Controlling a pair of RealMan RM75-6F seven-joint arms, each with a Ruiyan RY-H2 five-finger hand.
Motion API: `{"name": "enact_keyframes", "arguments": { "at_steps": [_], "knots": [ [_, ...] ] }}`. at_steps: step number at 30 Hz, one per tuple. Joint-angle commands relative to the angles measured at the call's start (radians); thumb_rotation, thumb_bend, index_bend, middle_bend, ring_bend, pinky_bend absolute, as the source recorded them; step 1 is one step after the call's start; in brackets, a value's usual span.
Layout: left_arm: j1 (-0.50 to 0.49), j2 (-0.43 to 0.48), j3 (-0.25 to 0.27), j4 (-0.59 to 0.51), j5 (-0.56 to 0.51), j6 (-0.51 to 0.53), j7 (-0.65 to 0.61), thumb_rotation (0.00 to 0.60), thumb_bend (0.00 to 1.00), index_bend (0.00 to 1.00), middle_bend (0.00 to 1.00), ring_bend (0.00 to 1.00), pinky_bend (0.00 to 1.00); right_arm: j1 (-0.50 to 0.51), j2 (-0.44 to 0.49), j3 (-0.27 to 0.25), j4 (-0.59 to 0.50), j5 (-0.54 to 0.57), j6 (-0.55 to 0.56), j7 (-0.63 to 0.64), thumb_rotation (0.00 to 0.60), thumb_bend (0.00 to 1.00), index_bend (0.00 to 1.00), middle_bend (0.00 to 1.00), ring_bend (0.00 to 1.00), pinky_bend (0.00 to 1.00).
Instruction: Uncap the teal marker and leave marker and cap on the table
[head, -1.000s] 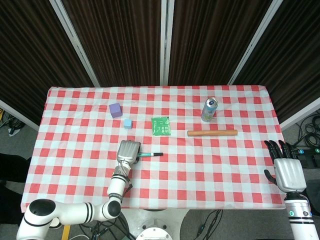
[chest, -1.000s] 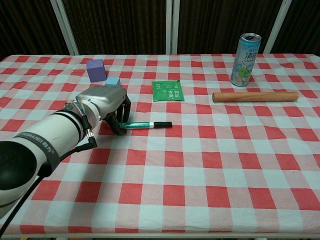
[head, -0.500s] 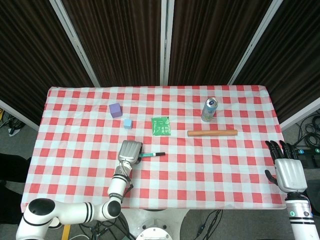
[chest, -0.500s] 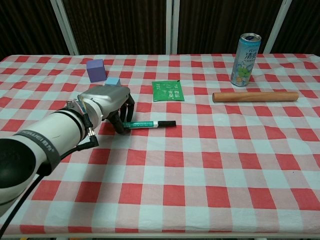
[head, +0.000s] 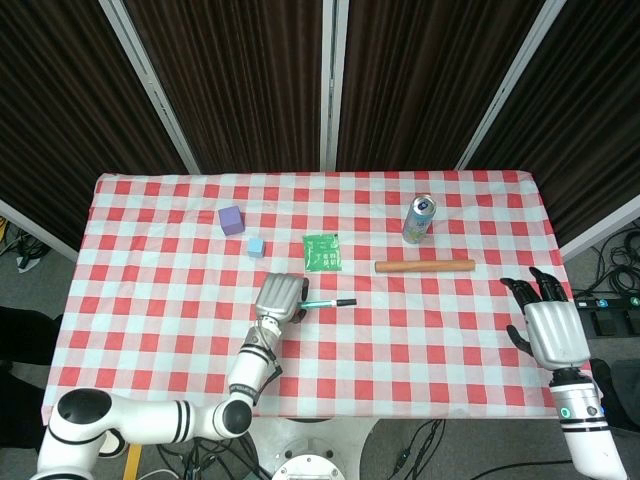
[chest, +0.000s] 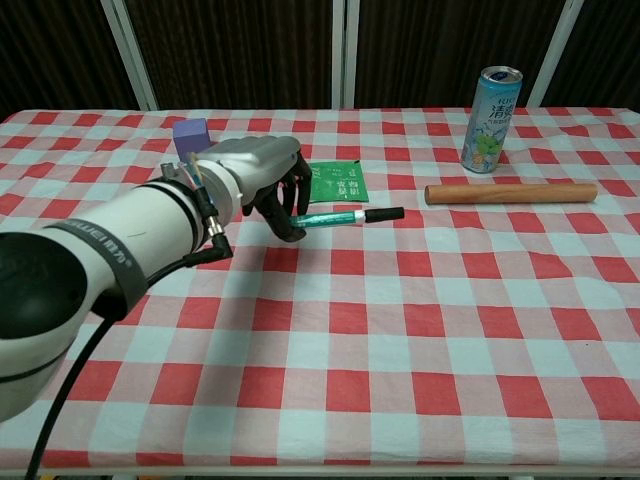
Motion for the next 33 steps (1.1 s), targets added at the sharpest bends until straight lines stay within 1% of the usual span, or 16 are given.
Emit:
{"name": "enact_keyframes", "arguments": {
  "at_steps": [1,4,6,8,13,16,21,30,33],
  "knots": [
    [-0.028,0.002,-0.018,-0.011,-0.003,0.007,0.024,0.600,0.34,0.57,0.56,0.51,0.62,0.070,-0.007,0.036,-0.068,0.046,-0.085,-0.064,0.600,0.16,0.32,0.34,0.13,0.17],
    [-0.052,0.008,-0.038,-0.021,-0.016,0.014,0.040,0.600,0.34,0.57,0.56,0.51,0.62,0.136,-0.035,0.075,-0.109,0.079,-0.130,-0.135,0.600,0.16,0.37,0.34,0.13,0.18],
    [-0.064,0.018,-0.049,-0.037,-0.016,0.027,0.049,0.600,0.34,0.57,0.56,0.51,0.62,0.181,-0.075,0.104,-0.122,0.095,-0.145,-0.171,0.600,0.16,0.38,0.34,0.13,0.19],
    [-0.072,0.030,-0.058,-0.059,-0.017,0.042,0.056,0.600,0.35,0.57,0.56,0.51,0.62,0.225,-0.131,0.130,-0.113,0.109,-0.151,-0.205,0.600,0.16,0.40,0.35,0.13,0.20],
    [-0.083,0.061,-0.064,-0.100,-0.033,0.072,0.077,0.600,0.34,0.57,0.56,0.51,0.62,0.315,-0.266,0.159,-0.061,0.158,-0.173,-0.275,0.600,0.16,0.42,0.37,0.13,0.22],
    [-0.089,0.076,-0.064,-0.119,-0.044,0.083,0.086,0.600,0.34,0.57,0.56,0.51,0.62,0.355,-0.325,0.164,-0.027,0.200,-0.193,-0.304,0.600,0.16,0.42,0.37,0.14,0.22],
    [-0.098,0.095,-0.056,-0.146,-0.049,0.100,0.095,0.600,0.35,0.57,0.56,0.51,0.62,0.405,-0.391,0.168,0.031,0.265,-0.218,-0.339,0.600,0.16,0.42,0.38,0.14,0.22],
    [-0.113,0.104,-0.042,-0.166,-0.058,0.119,0.088,0.600,0.34,0.57,0.56,0.51,0.62,0.451,-0.432,0.154,0.070,0.305,-0.223,-0.359,0.600,0.13,0.43,0.39,0.14,0.22],
    [-0.117,0.102,-0.040,-0.166,-0.064,0.122,0.081,0.600,0.34,0.57,0.56,0.51,0.62,0.458,-0.444,0.150,0.081,0.309,-0.216,-0.352,0.600,0.13,0.44,0.41,0.15,0.22]
  ]
}}
